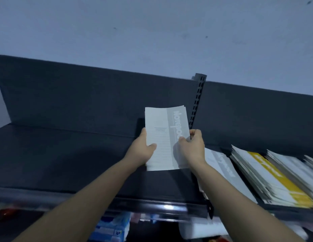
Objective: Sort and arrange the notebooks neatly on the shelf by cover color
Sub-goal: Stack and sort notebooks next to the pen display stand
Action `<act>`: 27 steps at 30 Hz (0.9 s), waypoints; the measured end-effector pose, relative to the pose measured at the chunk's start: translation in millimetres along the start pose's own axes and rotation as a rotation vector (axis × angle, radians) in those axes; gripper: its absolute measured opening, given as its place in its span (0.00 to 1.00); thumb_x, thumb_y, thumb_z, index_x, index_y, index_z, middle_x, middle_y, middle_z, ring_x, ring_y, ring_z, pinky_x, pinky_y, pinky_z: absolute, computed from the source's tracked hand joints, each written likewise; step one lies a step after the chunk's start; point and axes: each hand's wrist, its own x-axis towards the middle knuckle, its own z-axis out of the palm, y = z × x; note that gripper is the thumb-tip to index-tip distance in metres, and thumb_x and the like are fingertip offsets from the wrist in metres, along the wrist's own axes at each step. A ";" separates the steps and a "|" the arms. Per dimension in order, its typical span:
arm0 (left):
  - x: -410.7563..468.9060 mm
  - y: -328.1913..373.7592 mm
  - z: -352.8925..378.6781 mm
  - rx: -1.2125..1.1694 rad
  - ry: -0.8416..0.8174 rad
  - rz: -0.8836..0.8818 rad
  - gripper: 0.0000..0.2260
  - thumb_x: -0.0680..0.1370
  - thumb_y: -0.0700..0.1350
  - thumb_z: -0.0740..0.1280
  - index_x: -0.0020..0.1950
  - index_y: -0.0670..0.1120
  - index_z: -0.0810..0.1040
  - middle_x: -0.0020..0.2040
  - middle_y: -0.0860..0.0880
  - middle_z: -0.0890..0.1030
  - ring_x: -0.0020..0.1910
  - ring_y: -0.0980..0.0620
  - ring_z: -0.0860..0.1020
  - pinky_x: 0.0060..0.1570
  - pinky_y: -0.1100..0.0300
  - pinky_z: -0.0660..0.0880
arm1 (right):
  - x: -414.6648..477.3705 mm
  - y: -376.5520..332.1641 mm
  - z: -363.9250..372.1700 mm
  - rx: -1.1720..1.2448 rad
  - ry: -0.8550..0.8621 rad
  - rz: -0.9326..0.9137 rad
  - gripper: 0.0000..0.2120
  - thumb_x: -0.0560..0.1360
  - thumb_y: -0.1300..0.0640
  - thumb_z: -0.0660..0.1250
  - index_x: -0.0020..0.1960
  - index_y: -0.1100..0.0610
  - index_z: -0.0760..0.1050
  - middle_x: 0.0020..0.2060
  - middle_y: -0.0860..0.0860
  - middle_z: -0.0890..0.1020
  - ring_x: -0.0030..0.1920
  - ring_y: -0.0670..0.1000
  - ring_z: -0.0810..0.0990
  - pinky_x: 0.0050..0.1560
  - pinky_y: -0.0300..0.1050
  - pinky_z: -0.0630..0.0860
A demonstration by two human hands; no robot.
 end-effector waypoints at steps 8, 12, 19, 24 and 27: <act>-1.0 34.2 72.0 0.041 -0.174 0.016 0.18 0.79 0.43 0.63 0.68 0.49 0.68 0.63 0.54 0.78 0.57 0.52 0.78 0.53 0.58 0.76 | 8.1 39.9 -70.2 -0.169 0.077 0.107 0.17 0.76 0.57 0.64 0.63 0.59 0.67 0.52 0.52 0.76 0.50 0.55 0.75 0.49 0.48 0.72; 0.8 45.3 103.7 0.102 -0.224 -0.006 0.16 0.78 0.43 0.63 0.66 0.48 0.71 0.60 0.53 0.79 0.55 0.52 0.79 0.51 0.56 0.78 | 15.6 64.1 -96.6 -0.262 0.070 0.175 0.15 0.76 0.55 0.65 0.61 0.58 0.68 0.49 0.53 0.76 0.49 0.56 0.75 0.49 0.50 0.73; 8.9 56.7 147.5 0.321 -0.217 -0.075 0.14 0.74 0.47 0.64 0.60 0.47 0.74 0.55 0.51 0.80 0.52 0.50 0.79 0.55 0.49 0.78 | 40.3 105.1 -122.9 -0.365 -0.016 0.241 0.16 0.72 0.47 0.67 0.51 0.58 0.71 0.48 0.56 0.79 0.53 0.60 0.77 0.46 0.49 0.70; 0.2 60.8 169.4 0.396 -0.123 -0.160 0.16 0.72 0.49 0.65 0.58 0.49 0.73 0.54 0.53 0.78 0.53 0.49 0.78 0.53 0.52 0.77 | 47.8 114.8 -130.9 -0.435 -0.128 0.200 0.18 0.73 0.48 0.68 0.55 0.59 0.72 0.54 0.59 0.76 0.58 0.61 0.75 0.56 0.49 0.73; -0.9 62.3 177.4 0.383 -0.076 -0.257 0.16 0.70 0.48 0.65 0.57 0.49 0.70 0.57 0.49 0.71 0.57 0.47 0.74 0.55 0.51 0.75 | 51.1 117.0 -132.9 -0.331 -0.189 0.260 0.26 0.73 0.49 0.68 0.63 0.66 0.69 0.57 0.58 0.76 0.58 0.59 0.77 0.55 0.47 0.75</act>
